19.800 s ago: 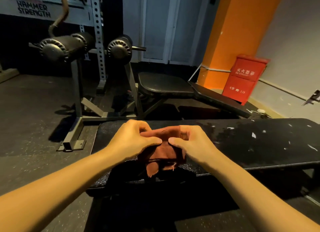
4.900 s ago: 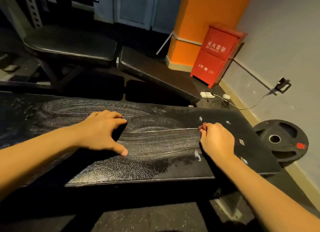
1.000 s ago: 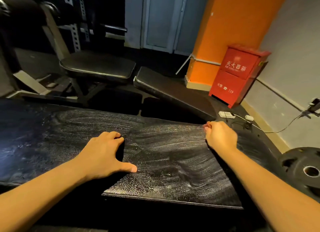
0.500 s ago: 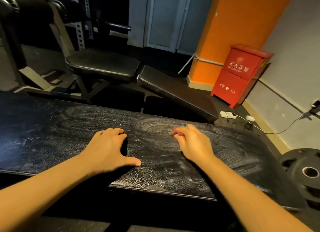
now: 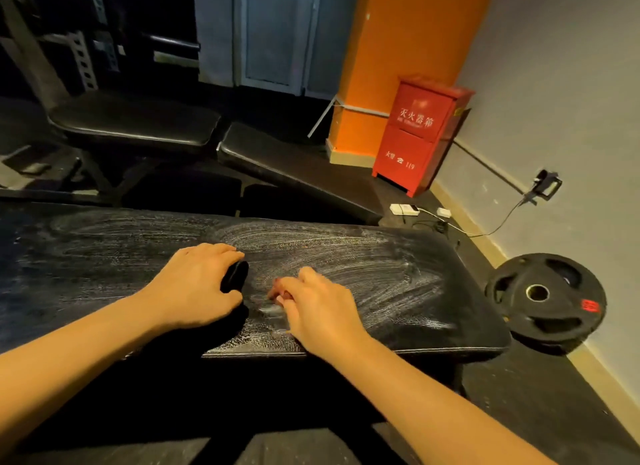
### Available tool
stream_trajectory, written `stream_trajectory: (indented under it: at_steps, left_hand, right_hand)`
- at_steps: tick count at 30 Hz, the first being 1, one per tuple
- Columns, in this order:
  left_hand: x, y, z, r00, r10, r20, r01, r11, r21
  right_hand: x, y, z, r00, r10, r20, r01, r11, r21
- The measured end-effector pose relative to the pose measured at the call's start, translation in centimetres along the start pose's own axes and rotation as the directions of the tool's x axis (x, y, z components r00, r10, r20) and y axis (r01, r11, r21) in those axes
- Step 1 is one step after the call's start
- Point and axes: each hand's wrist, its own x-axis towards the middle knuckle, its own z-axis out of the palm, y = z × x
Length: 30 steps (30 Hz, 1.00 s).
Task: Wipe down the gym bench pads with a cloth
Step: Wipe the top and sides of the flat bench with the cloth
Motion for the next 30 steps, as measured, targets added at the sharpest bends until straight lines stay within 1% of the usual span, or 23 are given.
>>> stream_trajectory:
  at_steps: [2,3,5,6,7,8,9,10,12,14,15,16,18,20,21,22,23,24,26,27,28,29,30]
  left_hand:
    - [0.3,0.8,0.3,0.999,0.029,0.023,-0.029,1.0,-0.007]
    - [0.4,1.3,0.4,0.999,0.041,0.033,-0.04,0.999,-0.013]
    - [0.7,2.1,0.8,0.997,0.069,0.034,-0.068,0.997,-0.025]
    - [0.9,2.6,1.1,0.996,0.084,0.026,-0.083,0.996,-0.033]
    - [1.2,3.1,1.2,0.995,0.099,0.019,-0.098,0.994,-0.042]
    - [1.5,3.5,1.5,0.993,0.117,0.018,-0.116,0.992,-0.051]
    - [1.9,4.0,1.7,0.991,0.133,0.02,-0.132,0.99,-0.059]
    - [2.3,4.5,2.0,0.989,0.148,0.022,-0.147,0.987,-0.07]
    - [3.2,5.7,2.5,0.984,0.177,0.028,-0.174,0.981,-0.087]
    - [3.8,6.8,2.8,0.98,0.193,0.044,-0.189,0.979,-0.081]
    - [4.1,7.3,3.0,0.978,0.202,0.053,-0.198,0.978,-0.07]
    - [4.3,7.7,3.2,0.976,0.212,0.059,-0.209,0.976,-0.055]
    - [4.5,8.1,3.6,0.973,0.224,0.063,-0.223,0.975,-0.02]
    - [4.6,8.1,3.6,0.973,0.22,0.064,-0.221,0.975,-0.002]
    - [4.5,8.1,3.6,0.974,0.218,0.067,-0.218,0.976,0.0]
    - [4.5,8.1,3.5,0.973,0.217,0.073,-0.218,0.976,0.003]
    - [4.5,8.2,3.4,0.973,0.218,0.078,-0.219,0.976,0.007]
    - [4.6,8.2,3.4,0.973,0.217,0.081,-0.219,0.976,0.01]
    - [4.6,8.3,3.4,0.974,0.213,0.082,-0.215,0.977,0.01]
    - [4.6,8.3,3.5,0.974,0.213,0.08,-0.215,0.977,0.01]
    - [4.5,8.3,3.5,0.974,0.213,0.077,-0.214,0.977,0.009]
    - [4.4,8.3,3.5,0.974,0.212,0.079,-0.213,0.977,0.006]
    - [4.3,8.3,3.5,0.974,0.209,0.084,-0.21,0.978,-0.001]
  right_hand:
    - [-1.2,6.5,-0.6,0.976,0.188,-0.106,-0.196,0.978,-0.07]
    - [-1.8,10.5,-1.2,0.935,0.317,-0.161,-0.335,0.937,-0.104]
    - [-3.6,18.1,-2.8,0.799,0.56,-0.22,-0.592,0.795,-0.129]
    - [-4.7,20.2,-3.5,0.745,0.623,-0.237,-0.657,0.747,-0.102]
    - [-5.4,20.7,-3.7,0.718,0.645,-0.261,-0.683,0.724,-0.092]
    - [-5.9,19.5,-3.7,0.715,0.64,-0.282,-0.685,0.722,-0.098]
    - [-6.2,17.2,-3.4,0.749,0.601,-0.278,-0.645,0.758,-0.097]
    - [-6.4,14.3,-2.9,0.802,0.545,-0.246,-0.576,0.814,-0.073]
    - [-7.8,8.4,-2.1,0.924,0.346,-0.164,-0.357,0.933,-0.04]
    - [-9.9,6.9,-1.4,0.972,0.199,-0.127,-0.208,0.976,-0.062]
    - [-10.8,8.1,-1.6,0.965,0.203,-0.166,-0.218,0.973,-0.076]
    - [-11.5,10.3,-2.0,0.941,0.257,-0.221,-0.283,0.955,-0.093]
    - [-12.9,15.5,-3.1,0.853,0.436,-0.286,-0.483,0.868,-0.115]
    - [-13.8,19.8,-4.3,0.731,0.602,-0.323,-0.667,0.73,-0.149]
    - [-13.8,20.6,-4.5,0.689,0.635,-0.349,-0.711,0.685,-0.158]
    - [-13.3,20.0,-4.4,0.675,0.64,-0.367,-0.726,0.667,-0.171]
    - [-12.6,18.4,-4.1,0.698,0.618,-0.362,-0.702,0.691,-0.173]
    - [-11.9,16.3,-3.6,0.746,0.574,-0.338,-0.643,0.752,-0.142]
    - [-11.0,11.3,-2.6,0.877,0.406,-0.258,-0.427,0.904,-0.029]
    - [-11.0,9.7,-2.2,0.927,0.307,-0.214,-0.313,0.95,0.009]
    - [-11.0,9.5,-2.1,0.954,0.235,-0.188,-0.236,0.972,0.018]
    - [-10.9,10.7,-2.3,0.956,0.221,-0.195,-0.221,0.975,0.022]
    - [-10.5,12.9,-2.6,0.935,0.281,-0.219,-0.284,0.959,0.015]
